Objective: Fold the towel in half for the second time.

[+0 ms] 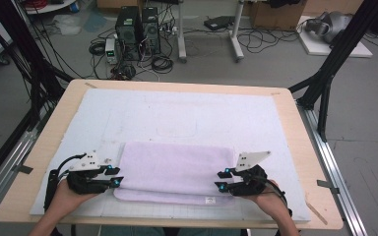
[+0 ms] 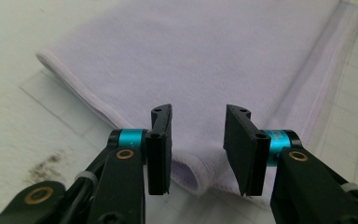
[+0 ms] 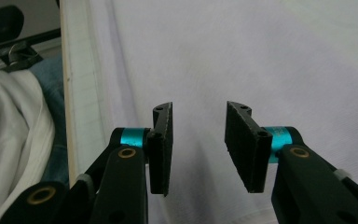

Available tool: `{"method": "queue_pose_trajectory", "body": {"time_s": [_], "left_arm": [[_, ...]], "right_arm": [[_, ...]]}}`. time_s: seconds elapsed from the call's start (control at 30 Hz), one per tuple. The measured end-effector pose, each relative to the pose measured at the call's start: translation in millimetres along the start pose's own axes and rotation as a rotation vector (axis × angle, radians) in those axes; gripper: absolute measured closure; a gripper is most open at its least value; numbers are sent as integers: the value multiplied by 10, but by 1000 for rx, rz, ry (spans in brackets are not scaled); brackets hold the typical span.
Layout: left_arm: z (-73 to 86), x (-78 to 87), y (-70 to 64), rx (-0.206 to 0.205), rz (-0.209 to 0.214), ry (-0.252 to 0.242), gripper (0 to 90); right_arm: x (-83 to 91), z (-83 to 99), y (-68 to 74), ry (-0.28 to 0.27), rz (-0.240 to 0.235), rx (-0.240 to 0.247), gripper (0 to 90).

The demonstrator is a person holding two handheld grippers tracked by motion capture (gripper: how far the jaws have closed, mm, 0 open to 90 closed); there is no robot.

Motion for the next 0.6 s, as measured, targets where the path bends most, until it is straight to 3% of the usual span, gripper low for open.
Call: {"method": "queue_pose_trajectory", "body": {"time_s": [0.17, 0.2, 0.27, 0.33, 0.43, 0.5, 0.6], "left_arm": [[120, -72, -62, -24, -3, 33, 588], [116, -77, -60, -22, -2, 28, 591], [106, -78, -46, -31, -13, 22, 659], [94, -81, -51, -37, -2, 19, 785], [60, -69, -60, -47, -16, 8, 826], [47, -40, -60, -44, -4, 0, 824], [16, 31, -72, -34, 13, -27, 736]], "right_arm": [[-158, 233, 65, 57, -20, 1, 610], [-162, 246, 60, 27, -16, -11, 626], [-155, 257, 38, 12, 0, -18, 699], [-153, 249, 31, 19, 17, -7, 786], [-137, 219, 34, 23, 18, 3, 844], [-118, 202, 39, 19, 17, 8, 835], [-71, 184, 66, 3, 8, 10, 712]]}}
Point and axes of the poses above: each handheld gripper's, and its own axes: x roughly backward along the jaws, z roughly out of its underside, y roughly to its left, the point moved 7 cm from there along -x, roughly forward along the jaws
